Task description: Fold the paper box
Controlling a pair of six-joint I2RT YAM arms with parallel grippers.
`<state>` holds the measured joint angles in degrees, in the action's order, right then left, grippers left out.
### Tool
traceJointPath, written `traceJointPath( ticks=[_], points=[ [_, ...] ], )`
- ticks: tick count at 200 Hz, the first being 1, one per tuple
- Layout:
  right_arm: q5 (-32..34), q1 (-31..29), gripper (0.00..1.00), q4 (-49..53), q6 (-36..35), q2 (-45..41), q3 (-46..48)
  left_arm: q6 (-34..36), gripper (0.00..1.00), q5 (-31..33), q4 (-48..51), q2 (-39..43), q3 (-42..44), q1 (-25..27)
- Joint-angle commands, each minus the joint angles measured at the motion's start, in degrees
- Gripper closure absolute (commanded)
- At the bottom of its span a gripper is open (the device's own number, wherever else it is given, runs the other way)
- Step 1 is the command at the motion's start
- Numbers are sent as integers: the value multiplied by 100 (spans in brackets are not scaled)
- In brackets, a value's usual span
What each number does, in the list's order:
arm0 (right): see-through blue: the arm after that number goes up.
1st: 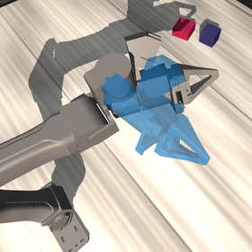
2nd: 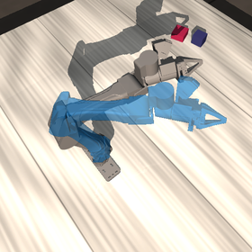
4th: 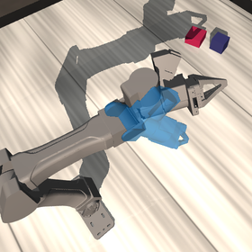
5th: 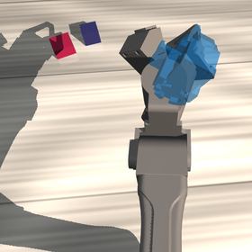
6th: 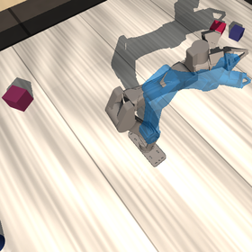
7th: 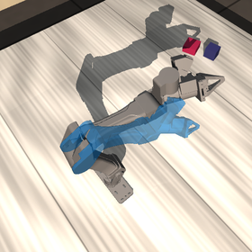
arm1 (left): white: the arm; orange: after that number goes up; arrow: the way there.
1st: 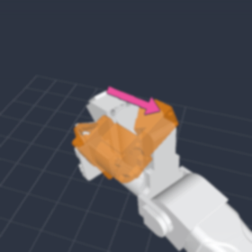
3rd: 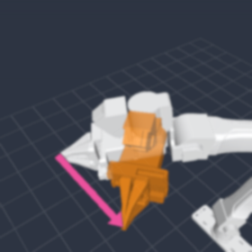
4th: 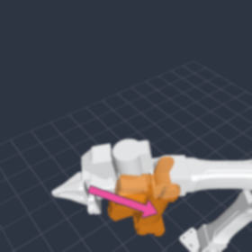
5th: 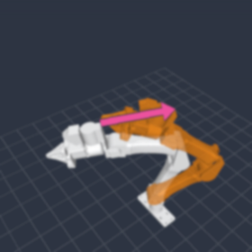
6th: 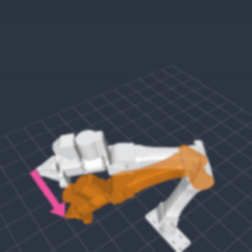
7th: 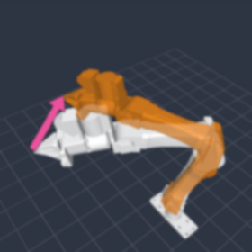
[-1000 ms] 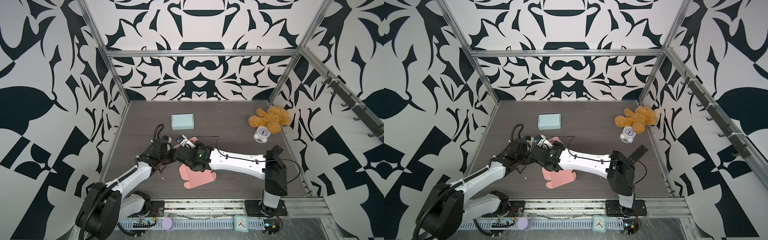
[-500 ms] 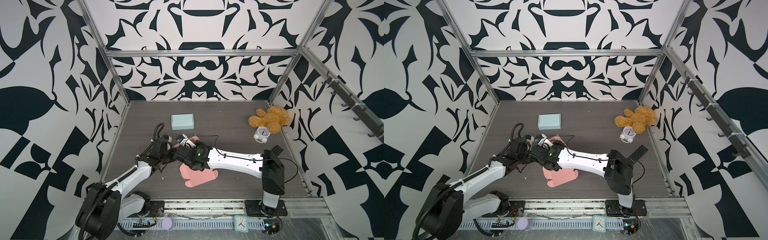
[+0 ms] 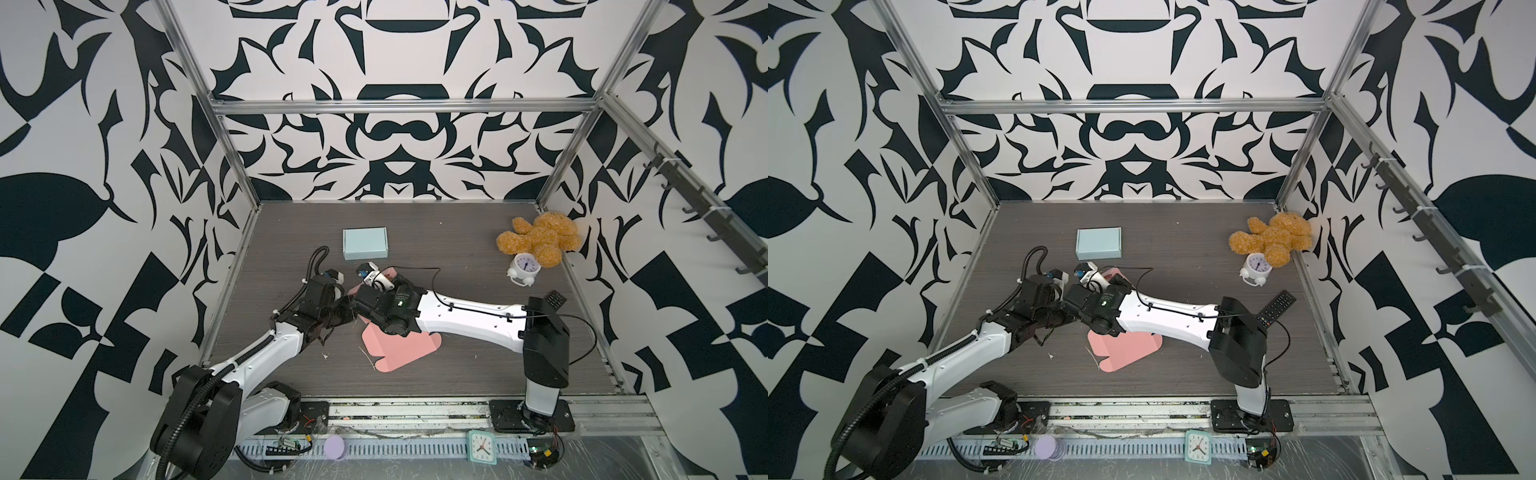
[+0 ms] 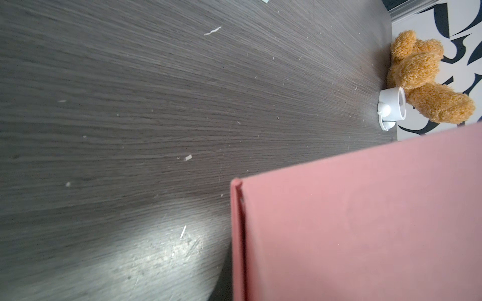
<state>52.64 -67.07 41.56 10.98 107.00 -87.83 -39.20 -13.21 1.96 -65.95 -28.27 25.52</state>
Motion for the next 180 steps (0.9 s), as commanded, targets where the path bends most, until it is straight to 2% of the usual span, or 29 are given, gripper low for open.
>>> traceJointPath(
  ticks=[1,20,48,88,101,154,180],
  points=[
    [170,18,100,161,-94,180,13,62,100,-270,-327,106,-299,62],
    [308,10,100,267,-68,313,-78,48,100,-263,-358,70,-310,76],
    [162,1,82,174,66,294,21,48,100,-209,-371,32,-319,76],
    [65,17,80,-59,60,82,231,44,100,-206,-403,27,-328,74],
    [72,34,81,-59,62,127,231,35,100,-208,-405,24,-336,74],
    [232,44,96,-16,26,298,166,27,100,-196,-398,84,-319,75],
    [272,43,96,79,51,417,73,18,100,-186,-398,70,-325,78]
  ],
)
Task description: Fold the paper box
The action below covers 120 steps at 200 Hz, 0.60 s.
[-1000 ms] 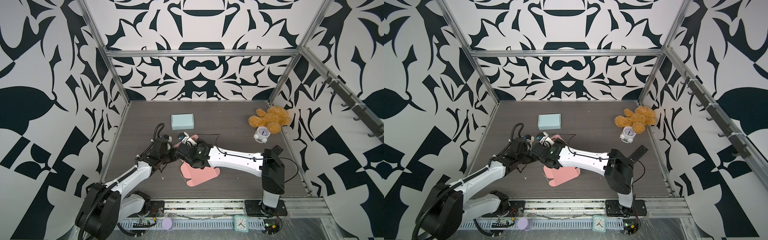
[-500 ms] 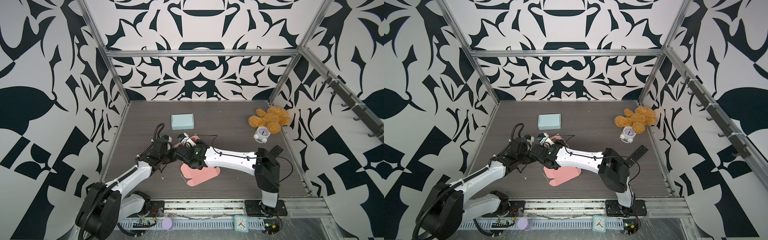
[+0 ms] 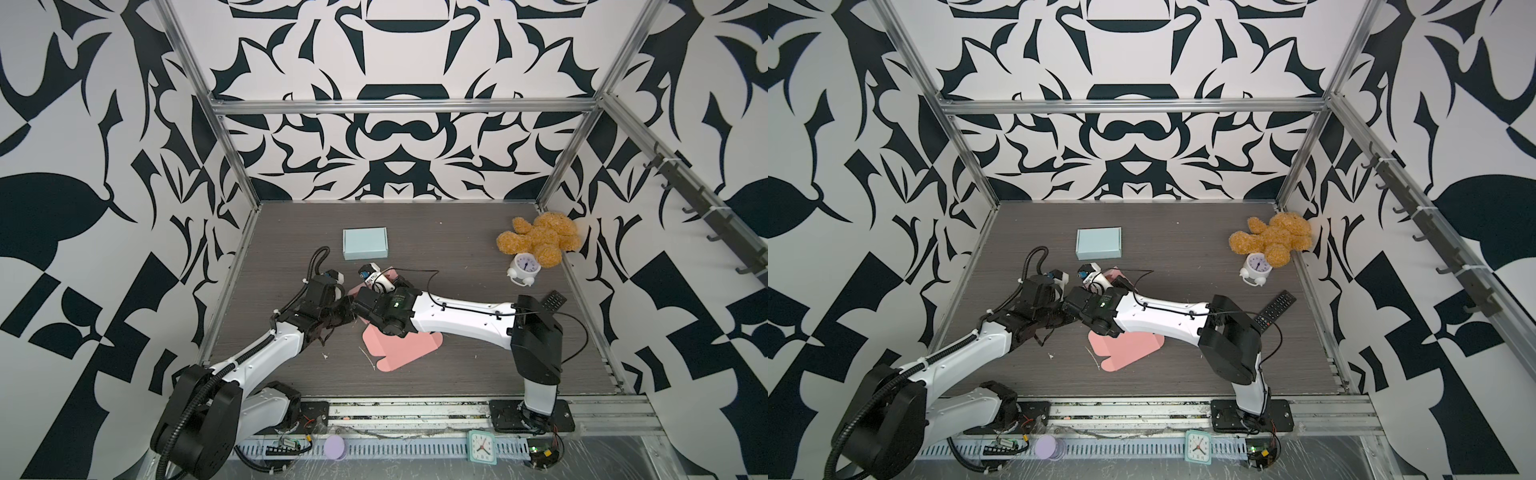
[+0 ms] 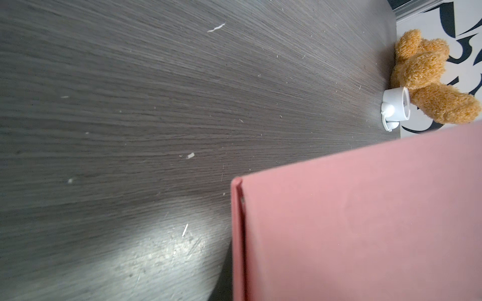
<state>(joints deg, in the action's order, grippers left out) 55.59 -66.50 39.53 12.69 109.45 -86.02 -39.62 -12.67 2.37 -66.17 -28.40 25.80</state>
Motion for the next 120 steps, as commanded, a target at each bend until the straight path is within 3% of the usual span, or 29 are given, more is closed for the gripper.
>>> traceJointPath(
  ticks=[1,48,120],
  points=[
    [-23,-17,96,283,-119,173,-117,59,100,-243,-439,94,-314,48],
    [-4,-56,82,215,-94,48,-69,68,100,-206,-448,58,-312,51],
    [-190,-158,72,-72,-98,-298,76,83,100,-142,-441,42,-306,53]
  ],
)
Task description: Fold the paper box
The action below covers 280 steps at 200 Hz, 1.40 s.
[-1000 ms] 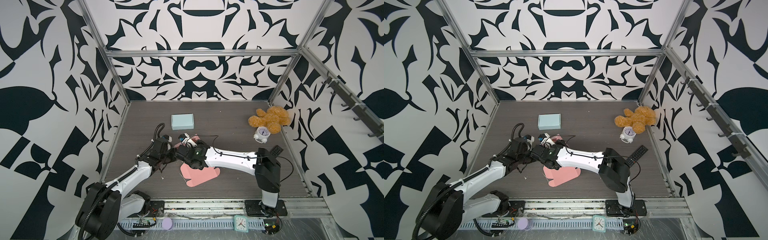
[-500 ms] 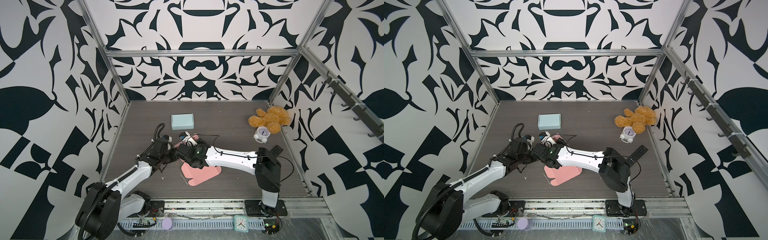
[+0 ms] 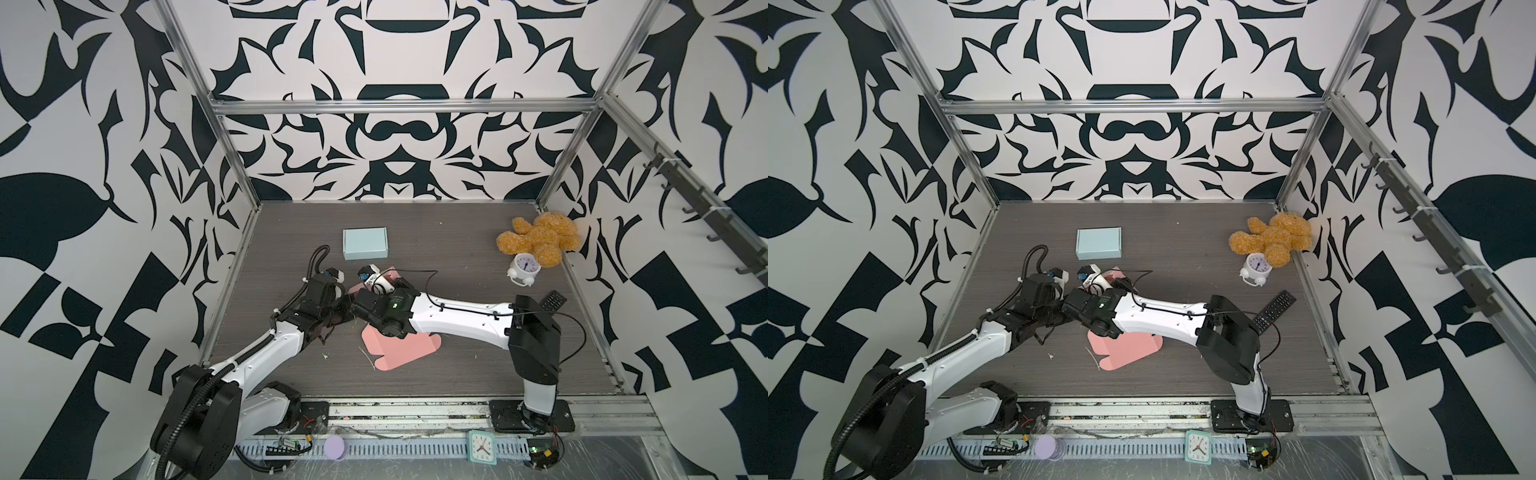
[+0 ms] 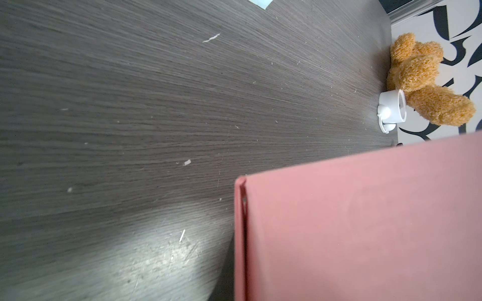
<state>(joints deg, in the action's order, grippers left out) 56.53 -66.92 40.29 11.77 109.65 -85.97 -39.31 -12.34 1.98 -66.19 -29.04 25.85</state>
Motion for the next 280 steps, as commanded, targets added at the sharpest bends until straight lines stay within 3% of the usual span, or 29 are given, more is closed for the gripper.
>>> traceJointPath(
  ticks=[1,54,117,149,195,280],
  points=[
    [-297,-118,72,-155,-3,-324,76,54,100,-178,-401,44,-243,50],
    [-1055,-122,49,-449,128,-953,353,216,100,-25,-400,-89,-215,51],
    [-2841,-88,28,-1104,490,-2466,1214,664,100,173,-575,-315,-192,52],
    [-4036,471,25,-1534,707,-3327,1758,1222,98,171,-934,-503,-147,191],
    [-5499,1436,24,-2087,925,-3612,2330,2047,97,657,-1547,-919,-156,1003],
    [-6430,2250,23,-2831,1097,-3424,3211,2512,96,1274,-1702,-1937,-741,1758]
  ],
)
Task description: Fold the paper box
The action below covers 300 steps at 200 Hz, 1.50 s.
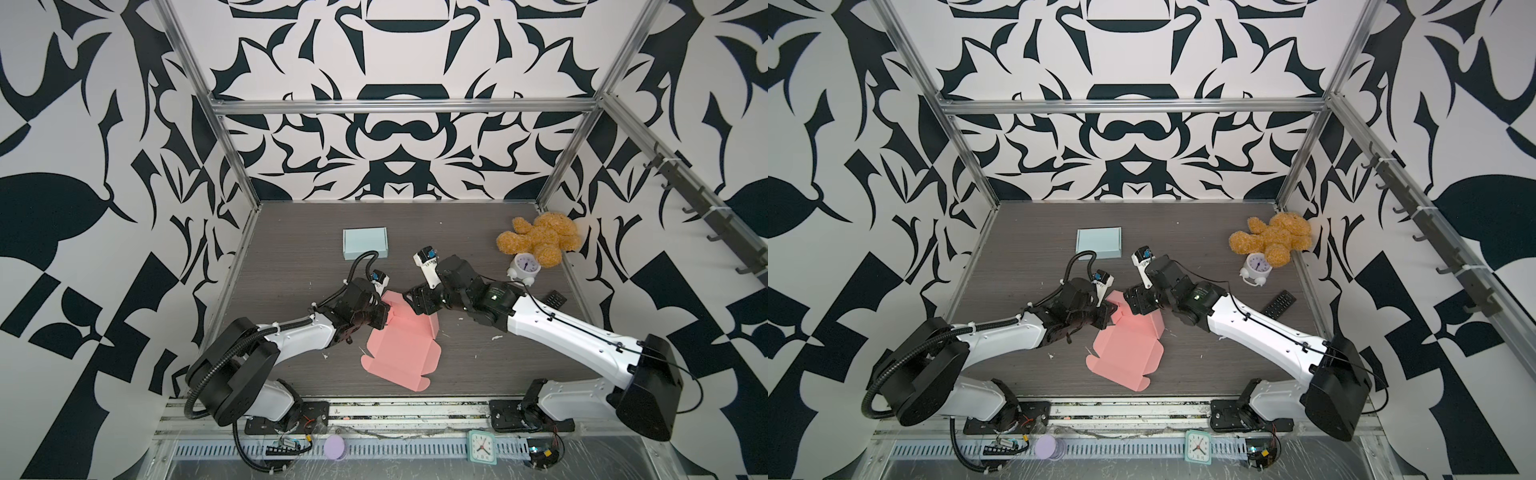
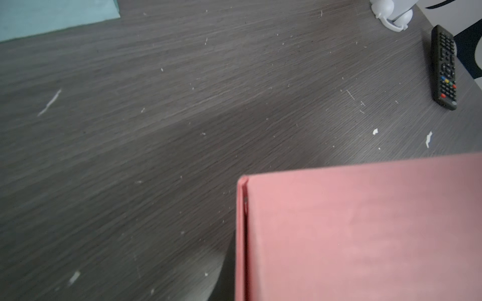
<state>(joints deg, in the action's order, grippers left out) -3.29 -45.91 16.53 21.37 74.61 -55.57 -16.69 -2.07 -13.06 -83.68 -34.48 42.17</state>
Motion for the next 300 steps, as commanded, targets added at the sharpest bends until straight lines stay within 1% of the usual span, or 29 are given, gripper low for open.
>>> traceJointPath(
  ticks=[1,52,78,135,227,300],
  points=[
    [-450,151,23,-461,139,84,175,256,96,253,-198,-195,-203,129],
    [-512,281,20,-468,-87,409,285,540,95,684,-215,-493,-396,395],
    [-676,337,20,-499,-106,594,316,575,93,781,-215,-603,-457,440],
    [-633,385,20,-458,-203,705,443,554,90,838,-278,-735,-448,467],
    [-427,386,26,-240,-341,793,398,494,80,810,-331,-757,-403,485],
    [-373,434,31,-315,-374,938,440,421,73,796,-331,-654,-258,547]
  ],
)
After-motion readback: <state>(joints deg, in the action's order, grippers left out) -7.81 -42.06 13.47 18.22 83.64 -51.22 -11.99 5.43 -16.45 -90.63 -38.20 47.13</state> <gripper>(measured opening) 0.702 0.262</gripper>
